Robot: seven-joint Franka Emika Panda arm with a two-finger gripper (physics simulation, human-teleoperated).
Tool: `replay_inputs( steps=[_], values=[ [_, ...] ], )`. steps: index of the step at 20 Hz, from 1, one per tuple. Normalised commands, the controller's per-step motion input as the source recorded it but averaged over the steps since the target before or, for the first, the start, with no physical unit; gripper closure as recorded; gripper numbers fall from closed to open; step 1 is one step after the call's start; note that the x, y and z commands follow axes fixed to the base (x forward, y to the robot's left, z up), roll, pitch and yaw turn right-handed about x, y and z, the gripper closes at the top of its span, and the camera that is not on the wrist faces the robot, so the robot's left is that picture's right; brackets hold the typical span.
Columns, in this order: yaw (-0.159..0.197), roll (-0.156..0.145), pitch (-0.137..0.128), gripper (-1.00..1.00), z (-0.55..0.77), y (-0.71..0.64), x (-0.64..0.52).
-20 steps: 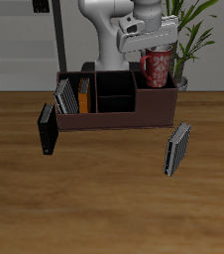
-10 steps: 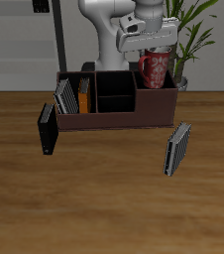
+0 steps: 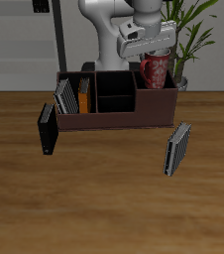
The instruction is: Place the right striped book into the back desk caddy's left compartment and place the orange book into the back desk caddy's left compartment and place the red mug into the back desk caddy's right compartment
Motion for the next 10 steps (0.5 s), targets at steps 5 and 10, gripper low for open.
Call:
replay_inputs(
  steps=[5,10],
  values=[
    [0.073,-0.011,0.022,1.0,-0.2,0.05,-0.01],
    [0.081,-0.02,0.046,1.0,-0.28,0.0,0.09]
  ],
)
